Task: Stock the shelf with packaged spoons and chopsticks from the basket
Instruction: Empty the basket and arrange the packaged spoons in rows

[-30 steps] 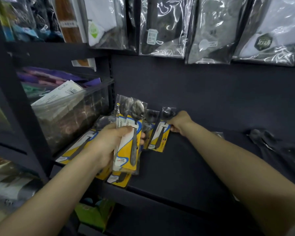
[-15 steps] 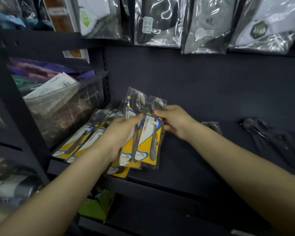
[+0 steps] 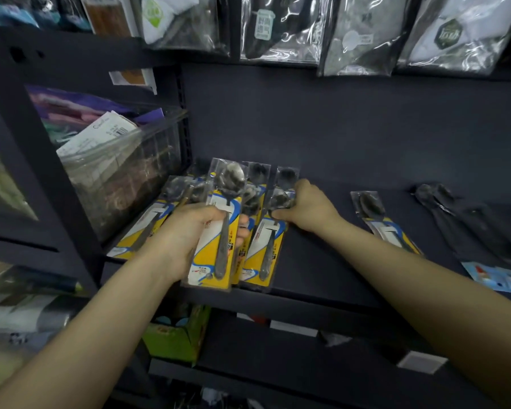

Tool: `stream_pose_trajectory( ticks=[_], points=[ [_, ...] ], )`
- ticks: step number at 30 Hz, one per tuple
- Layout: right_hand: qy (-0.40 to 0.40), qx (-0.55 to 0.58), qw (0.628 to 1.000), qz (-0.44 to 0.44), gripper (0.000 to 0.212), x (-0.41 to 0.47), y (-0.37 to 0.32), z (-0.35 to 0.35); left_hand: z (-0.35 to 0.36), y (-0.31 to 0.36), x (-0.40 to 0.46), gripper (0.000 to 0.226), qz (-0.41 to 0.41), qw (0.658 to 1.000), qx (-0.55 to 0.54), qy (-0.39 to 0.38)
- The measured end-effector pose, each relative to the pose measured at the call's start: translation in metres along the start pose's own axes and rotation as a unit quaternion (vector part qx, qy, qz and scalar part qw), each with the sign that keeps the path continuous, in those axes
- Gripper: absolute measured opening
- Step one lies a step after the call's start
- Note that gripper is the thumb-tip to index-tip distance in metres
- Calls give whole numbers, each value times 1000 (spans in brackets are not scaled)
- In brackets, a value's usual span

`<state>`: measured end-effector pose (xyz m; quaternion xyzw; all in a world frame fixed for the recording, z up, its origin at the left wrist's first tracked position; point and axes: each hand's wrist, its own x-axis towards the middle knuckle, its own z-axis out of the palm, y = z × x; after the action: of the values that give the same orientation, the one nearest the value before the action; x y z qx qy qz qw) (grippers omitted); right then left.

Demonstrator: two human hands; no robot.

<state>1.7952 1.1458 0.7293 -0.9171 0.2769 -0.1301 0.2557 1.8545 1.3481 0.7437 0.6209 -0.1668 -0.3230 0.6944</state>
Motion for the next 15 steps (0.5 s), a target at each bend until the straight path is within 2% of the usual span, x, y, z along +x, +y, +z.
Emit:
stream_pose_trajectory(
  ticks=[2, 5, 6, 8, 10, 15],
  points=[
    [3, -26, 1000, -17, 67, 4, -4, -4, -5, -6, 7, 31, -7, 1000, -10, -29],
    [-55, -13, 997, -52, 33, 11, -13, -14, -7, -7, 9, 34, -9, 1000, 2, -14],
    [-85, -7, 995, -49, 33, 13, -16, -15, -8, -7, 11, 33, -16, 1000, 12, -19],
    [-140, -11, 990, -22, 48, 17, -19, -16, -4, -4, 7, 29, -18, 1000, 25, -6],
    [-146, -46, 988, -21, 55, 23, -20, -12, -1, -5, 6, 27, -16, 1000, 11, -4],
    [-135, -73, 987, -37, 44, 29, -25, -6, 8, -4, -2, 20, 10, 1000, 17, -13]
  ],
)
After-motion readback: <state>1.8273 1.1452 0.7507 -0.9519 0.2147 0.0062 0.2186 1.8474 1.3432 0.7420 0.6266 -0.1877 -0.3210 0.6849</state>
